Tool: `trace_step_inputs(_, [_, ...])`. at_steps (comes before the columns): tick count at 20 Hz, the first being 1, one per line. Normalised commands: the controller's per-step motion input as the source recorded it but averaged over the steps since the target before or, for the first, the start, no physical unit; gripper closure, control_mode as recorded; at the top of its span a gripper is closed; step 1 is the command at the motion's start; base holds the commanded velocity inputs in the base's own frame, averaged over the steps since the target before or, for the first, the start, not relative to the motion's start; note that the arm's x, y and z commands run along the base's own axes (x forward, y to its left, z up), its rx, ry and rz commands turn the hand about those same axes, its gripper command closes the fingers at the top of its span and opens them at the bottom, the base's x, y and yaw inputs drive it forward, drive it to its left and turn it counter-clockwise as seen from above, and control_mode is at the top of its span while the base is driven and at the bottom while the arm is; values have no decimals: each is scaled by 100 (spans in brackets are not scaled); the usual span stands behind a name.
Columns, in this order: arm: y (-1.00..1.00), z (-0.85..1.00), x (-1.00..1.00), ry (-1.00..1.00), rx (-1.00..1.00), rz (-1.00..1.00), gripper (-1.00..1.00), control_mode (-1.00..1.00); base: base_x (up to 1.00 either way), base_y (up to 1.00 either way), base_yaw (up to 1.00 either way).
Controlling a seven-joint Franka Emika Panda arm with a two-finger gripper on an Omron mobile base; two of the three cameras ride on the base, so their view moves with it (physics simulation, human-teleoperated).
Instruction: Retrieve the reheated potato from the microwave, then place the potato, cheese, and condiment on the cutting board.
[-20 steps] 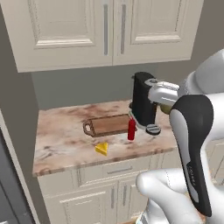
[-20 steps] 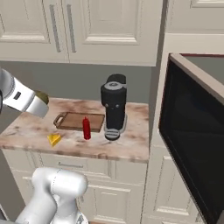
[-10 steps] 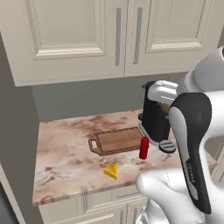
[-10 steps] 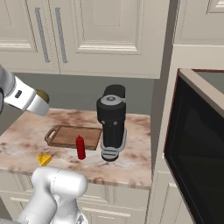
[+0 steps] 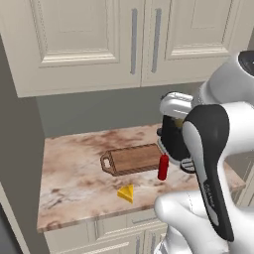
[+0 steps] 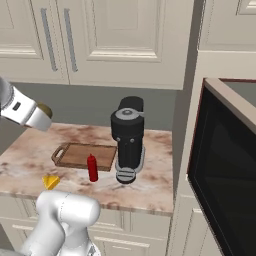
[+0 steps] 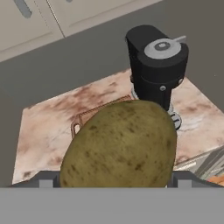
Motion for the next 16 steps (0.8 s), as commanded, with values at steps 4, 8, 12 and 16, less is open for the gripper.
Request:
trace_step_inputs(4, [68, -31, 35, 18, -2, 0, 100, -100, 0, 0, 0])
trace_step_inputs(8, [25, -33, 39, 18, -1, 0, 100, -100, 0, 0, 0])
trace_step_inputs(12, [1, -53, 41, 17, -1, 0, 100, -100, 0, 0, 0])
trace_step_inputs(16, [1, -78, 45, 15, -5, 0, 100, -100, 0, 0, 0])
